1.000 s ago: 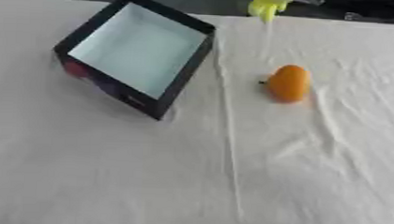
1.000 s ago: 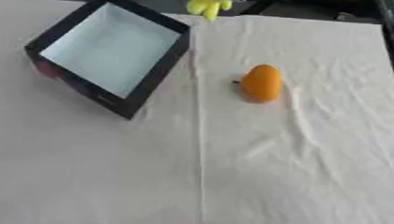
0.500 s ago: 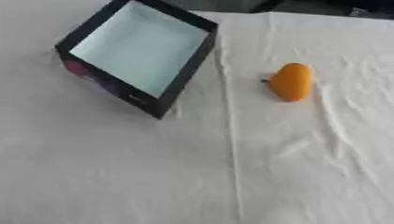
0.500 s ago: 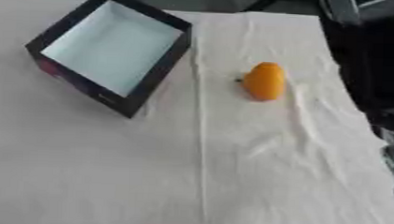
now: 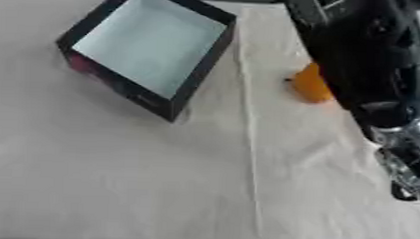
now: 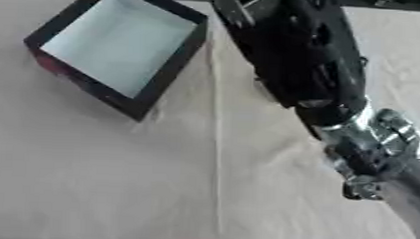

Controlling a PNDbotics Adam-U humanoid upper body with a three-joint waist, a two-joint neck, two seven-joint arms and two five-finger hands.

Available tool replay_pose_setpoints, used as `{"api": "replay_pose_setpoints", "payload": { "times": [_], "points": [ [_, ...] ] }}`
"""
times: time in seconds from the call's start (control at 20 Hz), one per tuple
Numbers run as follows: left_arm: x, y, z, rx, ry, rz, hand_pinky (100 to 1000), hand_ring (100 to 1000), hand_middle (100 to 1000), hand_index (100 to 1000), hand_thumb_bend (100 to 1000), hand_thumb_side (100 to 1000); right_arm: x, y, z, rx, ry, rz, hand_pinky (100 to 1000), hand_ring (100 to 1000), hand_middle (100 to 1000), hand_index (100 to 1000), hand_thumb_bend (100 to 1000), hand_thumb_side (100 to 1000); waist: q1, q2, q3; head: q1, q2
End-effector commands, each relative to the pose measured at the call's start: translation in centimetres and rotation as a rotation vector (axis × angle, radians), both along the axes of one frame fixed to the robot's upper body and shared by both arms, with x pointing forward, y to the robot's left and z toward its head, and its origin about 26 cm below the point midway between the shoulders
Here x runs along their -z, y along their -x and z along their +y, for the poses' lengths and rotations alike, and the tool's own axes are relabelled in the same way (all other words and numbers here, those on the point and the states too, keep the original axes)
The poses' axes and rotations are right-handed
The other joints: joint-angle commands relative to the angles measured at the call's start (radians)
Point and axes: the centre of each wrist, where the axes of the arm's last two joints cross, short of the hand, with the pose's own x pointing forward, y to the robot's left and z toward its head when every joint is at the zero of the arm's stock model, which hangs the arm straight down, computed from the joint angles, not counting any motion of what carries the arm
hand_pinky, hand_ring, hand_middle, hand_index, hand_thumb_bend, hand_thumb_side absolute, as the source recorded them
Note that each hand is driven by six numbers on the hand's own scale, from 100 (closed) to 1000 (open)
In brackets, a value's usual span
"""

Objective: Pick up objects on the table and place them in the box.

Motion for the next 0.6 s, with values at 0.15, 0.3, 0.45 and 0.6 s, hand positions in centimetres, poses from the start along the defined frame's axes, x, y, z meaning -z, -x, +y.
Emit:
{"api": "replay_pose_setpoints", "payload": {
  "times": [0.15,0.3,0.45,0.6],
  "points": [
    [-1.6,-0.1,-0.2,-0.030,0.025,-0.077,809,623,800,798,433,657,2.9,-2.1,2.2,0.049,0.024,0.056,448,377,290,533,426,273,0.012,-0.005,0.014,-0.018,-0.001],
    [-2.0,-0.2,-0.4,-0.026,0.028,-0.094,808,622,798,796,432,657,5.2,-3.5,3.0,0.072,0.057,0.086,454,382,301,537,426,270,0.015,-0.001,0.022,-0.022,-0.001],
    [-2.1,-0.3,-0.6,-0.014,0.020,-0.100,807,619,796,795,433,656,7.4,-4.7,3.5,0.089,0.102,0.105,496,418,355,585,427,279,0.016,0.002,0.021,-0.023,-0.001],
    [-2.2,-0.3,-0.6,-0.004,0.014,-0.099,808,619,796,795,433,657,9.4,-6.0,3.6,0.111,0.141,0.116,568,488,449,666,428,288,0.017,0.003,0.019,-0.020,-0.001]
  ]
}}
